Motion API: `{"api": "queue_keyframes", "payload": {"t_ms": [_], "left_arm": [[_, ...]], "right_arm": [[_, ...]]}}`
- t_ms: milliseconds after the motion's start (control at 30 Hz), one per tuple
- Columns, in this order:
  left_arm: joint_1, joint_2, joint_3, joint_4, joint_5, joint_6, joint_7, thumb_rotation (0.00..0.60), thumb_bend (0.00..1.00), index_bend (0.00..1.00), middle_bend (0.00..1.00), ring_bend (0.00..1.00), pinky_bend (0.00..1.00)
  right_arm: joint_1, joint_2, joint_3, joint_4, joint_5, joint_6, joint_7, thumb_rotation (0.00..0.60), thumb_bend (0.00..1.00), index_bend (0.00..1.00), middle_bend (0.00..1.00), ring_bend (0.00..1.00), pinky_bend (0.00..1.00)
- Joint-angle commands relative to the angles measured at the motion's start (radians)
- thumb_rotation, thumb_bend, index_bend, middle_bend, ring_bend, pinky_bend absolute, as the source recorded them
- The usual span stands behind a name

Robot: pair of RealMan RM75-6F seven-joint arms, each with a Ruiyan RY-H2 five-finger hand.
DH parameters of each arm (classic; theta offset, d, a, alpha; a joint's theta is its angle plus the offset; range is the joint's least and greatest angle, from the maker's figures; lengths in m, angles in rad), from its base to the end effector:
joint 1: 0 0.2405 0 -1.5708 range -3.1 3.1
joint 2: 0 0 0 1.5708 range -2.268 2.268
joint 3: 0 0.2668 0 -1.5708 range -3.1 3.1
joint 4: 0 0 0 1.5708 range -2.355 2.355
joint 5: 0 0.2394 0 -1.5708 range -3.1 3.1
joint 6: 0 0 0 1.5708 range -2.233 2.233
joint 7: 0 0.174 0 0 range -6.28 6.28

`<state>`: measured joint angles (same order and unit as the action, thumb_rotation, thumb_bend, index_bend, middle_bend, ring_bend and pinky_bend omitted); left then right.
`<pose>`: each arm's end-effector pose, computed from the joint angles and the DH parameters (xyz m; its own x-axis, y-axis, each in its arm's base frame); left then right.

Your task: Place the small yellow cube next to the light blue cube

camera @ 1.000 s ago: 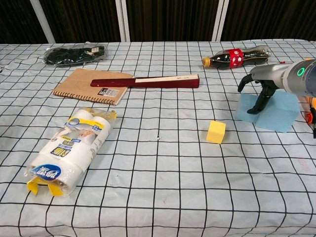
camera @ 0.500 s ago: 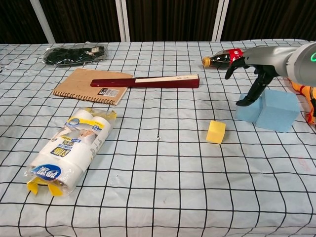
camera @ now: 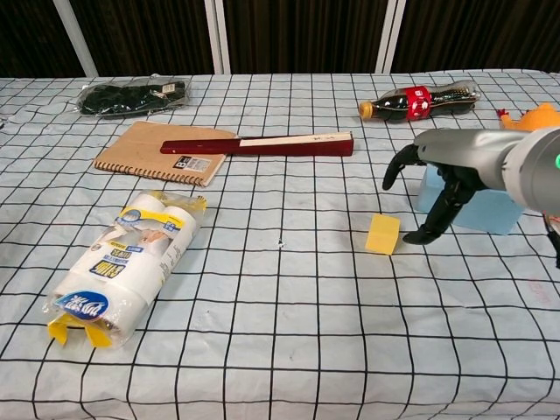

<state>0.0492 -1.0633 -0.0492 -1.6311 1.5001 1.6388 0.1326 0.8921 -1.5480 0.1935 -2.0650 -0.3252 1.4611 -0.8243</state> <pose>-0.3470 0.1673 0.1780 0.5535 -0.0796 0.8291 0.8308 0.1234 -0.5428 -0.0973 -0.3005 -0.0418 0.3500 -0.4846 0.8016 -0.9211 -0.0221 0.3888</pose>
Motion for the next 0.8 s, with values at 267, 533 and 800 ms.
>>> {"api": "queue_keyframes", "payload": {"t_ms": [267, 533, 800], "left_arm": [[0.000, 0.000, 0.000, 0.000, 0.000, 0.000, 0.000, 0.600, 0.04, 0.19, 0.06, 0.00, 0.00], [0.000, -0.001, -0.001, -0.001, -0.001, 0.000, 0.003, 0.600, 0.04, 0.19, 0.06, 0.00, 0.00], [0.000, -0.001, -0.001, -0.002, -0.002, 0.000, 0.005, 0.600, 0.04, 0.19, 0.06, 0.00, 0.00]], "right_arm": [[0.026, -0.140, 0.010, 0.138, -0.003, 0.038, -0.046, 0.600, 0.19, 0.26, 0.00, 0.00, 0.09], [0.029, -0.188, 0.021, 0.248, -0.005, 0.011, -0.061, 0.600, 0.19, 0.29, 0.00, 0.00, 0.09], [0.019, -0.221, 0.031, 0.311, 0.001, -0.013, -0.066, 0.600, 0.19, 0.32, 0.00, 0.00, 0.09]]}}
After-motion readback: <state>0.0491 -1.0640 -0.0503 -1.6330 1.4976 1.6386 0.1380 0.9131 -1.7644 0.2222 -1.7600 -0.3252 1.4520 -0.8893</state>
